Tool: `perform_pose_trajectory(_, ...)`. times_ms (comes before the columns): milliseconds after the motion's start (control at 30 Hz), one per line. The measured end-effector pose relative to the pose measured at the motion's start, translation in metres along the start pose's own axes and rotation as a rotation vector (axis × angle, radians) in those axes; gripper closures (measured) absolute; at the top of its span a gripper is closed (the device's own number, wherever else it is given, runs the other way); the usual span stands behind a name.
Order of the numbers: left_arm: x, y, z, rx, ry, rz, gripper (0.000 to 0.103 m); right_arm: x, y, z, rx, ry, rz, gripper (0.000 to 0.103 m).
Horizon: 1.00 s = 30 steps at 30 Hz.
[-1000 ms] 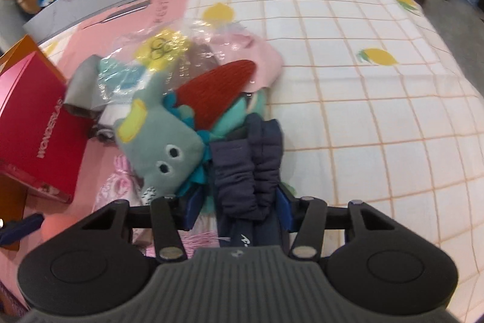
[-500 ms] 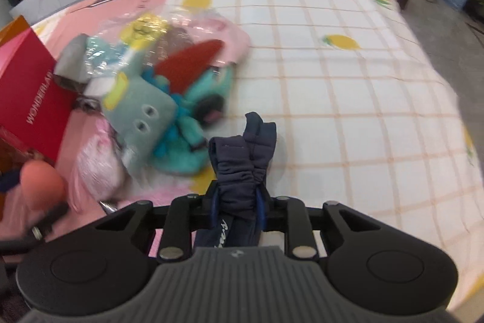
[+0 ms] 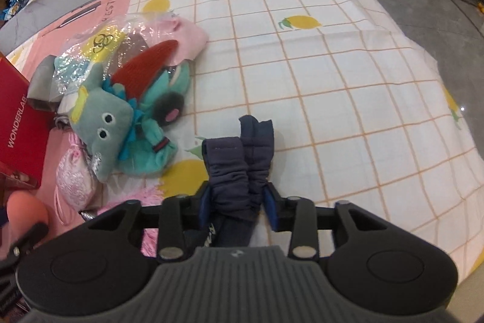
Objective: Organize soft objects
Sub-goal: 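Carry the sponge ball and navy cloth over the orange box with both tools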
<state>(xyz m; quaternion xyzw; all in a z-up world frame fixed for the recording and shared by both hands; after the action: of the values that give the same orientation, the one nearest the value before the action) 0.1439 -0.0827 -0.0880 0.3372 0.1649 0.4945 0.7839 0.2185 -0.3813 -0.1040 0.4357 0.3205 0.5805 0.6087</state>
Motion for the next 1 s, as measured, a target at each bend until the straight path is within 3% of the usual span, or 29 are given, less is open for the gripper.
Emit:
perform_pose_trajectory(100,-0.001,0.006,-0.002,-0.001,0.013,-0.018,0.048,0.003,-0.006,0.003,-0.026,-0.031,-0.019,0.064)
perform_pose_trajectory(233,-0.004,0.006,-0.004,0.004,-0.002,-0.028,0.048,0.021,-0.013,0.004,-0.059,0.075,-0.093,0.063)
perform_pose_trajectory(333,-0.006,0.004,-0.004,0.007,-0.014,-0.024,0.048,0.023,-0.013,0.005,-0.078,0.092,-0.102,0.077)
perform_pose_trajectory(433,-0.007,0.005,-0.005,0.003,-0.018,-0.022,0.048,0.016,-0.011,0.008,-0.073,0.065,-0.097,0.083)
perform_pose_trajectory(667,-0.008,0.013,-0.002,-0.028,-0.007,-0.017,0.048,0.007,0.025,-0.003,-0.14,0.013,-0.061,0.084)
perform_pose_trajectory(800,-0.007,0.029,0.0,-0.055,0.012,-0.045,0.048,0.011,0.044,-0.006,-0.197,0.01,-0.088,0.084)
perform_pose_trajectory(1000,-0.009,0.064,0.011,-0.139,0.027,-0.072,0.048,0.03,0.078,-0.007,-0.302,0.028,-0.093,0.084)
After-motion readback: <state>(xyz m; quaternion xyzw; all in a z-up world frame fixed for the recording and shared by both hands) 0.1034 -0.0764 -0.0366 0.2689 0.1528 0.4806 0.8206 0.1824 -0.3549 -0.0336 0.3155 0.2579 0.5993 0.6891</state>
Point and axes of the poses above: each gripper's, at about its wrist camera, not at the fingertips, and y roughly against the way its jaws point, x to its left, z to its top, the point moved 1 cm from there along -y, roughly the way its jaws point
